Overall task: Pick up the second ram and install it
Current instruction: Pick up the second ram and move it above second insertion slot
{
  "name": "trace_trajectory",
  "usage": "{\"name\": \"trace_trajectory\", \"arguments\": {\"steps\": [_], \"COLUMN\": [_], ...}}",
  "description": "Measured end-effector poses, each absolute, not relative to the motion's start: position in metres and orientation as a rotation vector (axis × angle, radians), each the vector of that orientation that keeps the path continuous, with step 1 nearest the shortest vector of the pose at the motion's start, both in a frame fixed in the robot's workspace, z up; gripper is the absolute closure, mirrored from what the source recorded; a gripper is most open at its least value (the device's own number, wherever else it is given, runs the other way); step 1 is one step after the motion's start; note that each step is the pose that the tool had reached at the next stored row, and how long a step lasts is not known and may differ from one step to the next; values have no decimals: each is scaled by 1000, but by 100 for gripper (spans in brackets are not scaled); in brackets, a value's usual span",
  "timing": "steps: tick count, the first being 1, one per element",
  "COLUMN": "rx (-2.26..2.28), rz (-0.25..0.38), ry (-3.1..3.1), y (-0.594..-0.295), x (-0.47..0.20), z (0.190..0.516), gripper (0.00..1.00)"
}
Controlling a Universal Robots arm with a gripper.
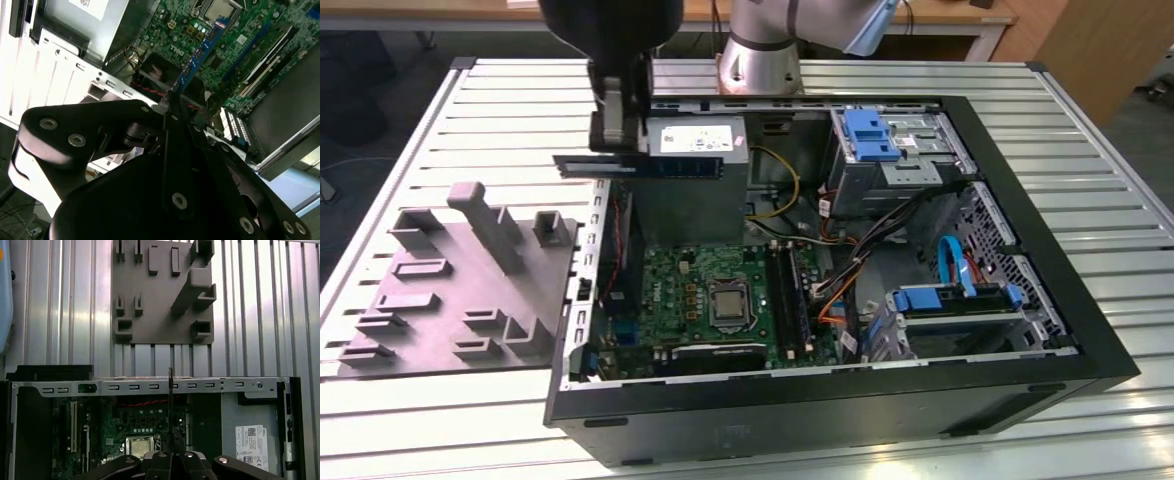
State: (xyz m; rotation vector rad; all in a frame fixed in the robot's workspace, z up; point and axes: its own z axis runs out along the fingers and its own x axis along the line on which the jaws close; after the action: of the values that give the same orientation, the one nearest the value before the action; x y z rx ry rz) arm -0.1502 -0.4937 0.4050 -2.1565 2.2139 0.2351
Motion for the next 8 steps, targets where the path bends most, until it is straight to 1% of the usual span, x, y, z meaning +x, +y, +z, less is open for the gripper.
{"name": "trace_trajectory", "arguments": {"steps": [8], "rx": [-2156], "rz": [235], "ry": [2214], "y": [-494], "x": [-117], "z": [404], "gripper": [89]}}
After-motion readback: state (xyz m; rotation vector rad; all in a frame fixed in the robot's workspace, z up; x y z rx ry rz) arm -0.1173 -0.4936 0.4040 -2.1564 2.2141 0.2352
